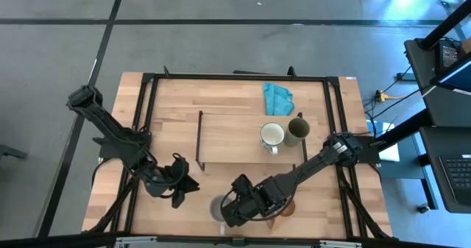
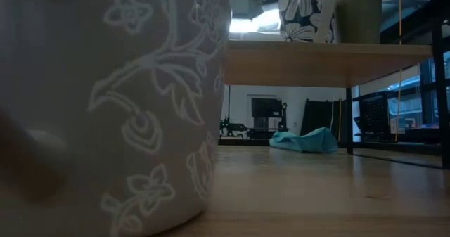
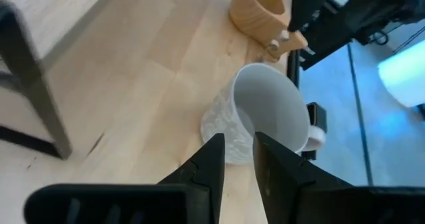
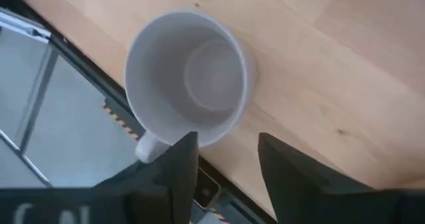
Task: Stack small to large cups/mugs on shelf
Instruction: Put the gray mug on the shelf
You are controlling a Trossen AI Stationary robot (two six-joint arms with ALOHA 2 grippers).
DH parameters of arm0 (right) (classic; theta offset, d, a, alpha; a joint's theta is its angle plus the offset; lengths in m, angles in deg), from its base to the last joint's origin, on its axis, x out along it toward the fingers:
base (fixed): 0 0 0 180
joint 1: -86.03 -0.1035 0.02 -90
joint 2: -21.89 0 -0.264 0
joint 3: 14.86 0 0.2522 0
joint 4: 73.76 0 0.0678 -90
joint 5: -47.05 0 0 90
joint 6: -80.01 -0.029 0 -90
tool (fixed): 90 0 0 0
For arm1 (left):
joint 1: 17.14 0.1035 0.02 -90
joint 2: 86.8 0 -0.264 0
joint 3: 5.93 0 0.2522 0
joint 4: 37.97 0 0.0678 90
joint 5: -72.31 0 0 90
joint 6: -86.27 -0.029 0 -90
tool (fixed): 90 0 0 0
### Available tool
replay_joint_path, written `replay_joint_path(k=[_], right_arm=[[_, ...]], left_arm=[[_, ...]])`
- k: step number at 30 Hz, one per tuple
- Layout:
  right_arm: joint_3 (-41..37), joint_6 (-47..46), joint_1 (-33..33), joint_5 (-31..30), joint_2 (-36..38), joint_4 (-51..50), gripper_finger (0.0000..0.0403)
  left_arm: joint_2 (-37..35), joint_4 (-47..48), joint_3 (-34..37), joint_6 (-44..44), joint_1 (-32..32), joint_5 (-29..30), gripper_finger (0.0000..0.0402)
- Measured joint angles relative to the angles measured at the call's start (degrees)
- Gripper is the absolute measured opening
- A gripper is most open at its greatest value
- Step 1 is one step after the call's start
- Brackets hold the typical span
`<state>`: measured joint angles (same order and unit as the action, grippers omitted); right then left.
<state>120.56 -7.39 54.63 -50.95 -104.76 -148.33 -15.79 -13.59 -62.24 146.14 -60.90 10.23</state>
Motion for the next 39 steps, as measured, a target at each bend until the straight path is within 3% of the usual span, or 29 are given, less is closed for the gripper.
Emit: replay_joint_path(k=[16,39], right_arm=[[-8.5,-3.9,0.1,2.6,-0.1,14.7,0.0161],[-6.0,-2.7,0.3,0.5,-1.4,14.6,0.0161]], left_arm=[[-0.7,3.1,0.0,0.0,-1.3,0.0,0.0075],[-0.7,3.5,0.0,0.0,-1.5,-0.4,0.0075]])
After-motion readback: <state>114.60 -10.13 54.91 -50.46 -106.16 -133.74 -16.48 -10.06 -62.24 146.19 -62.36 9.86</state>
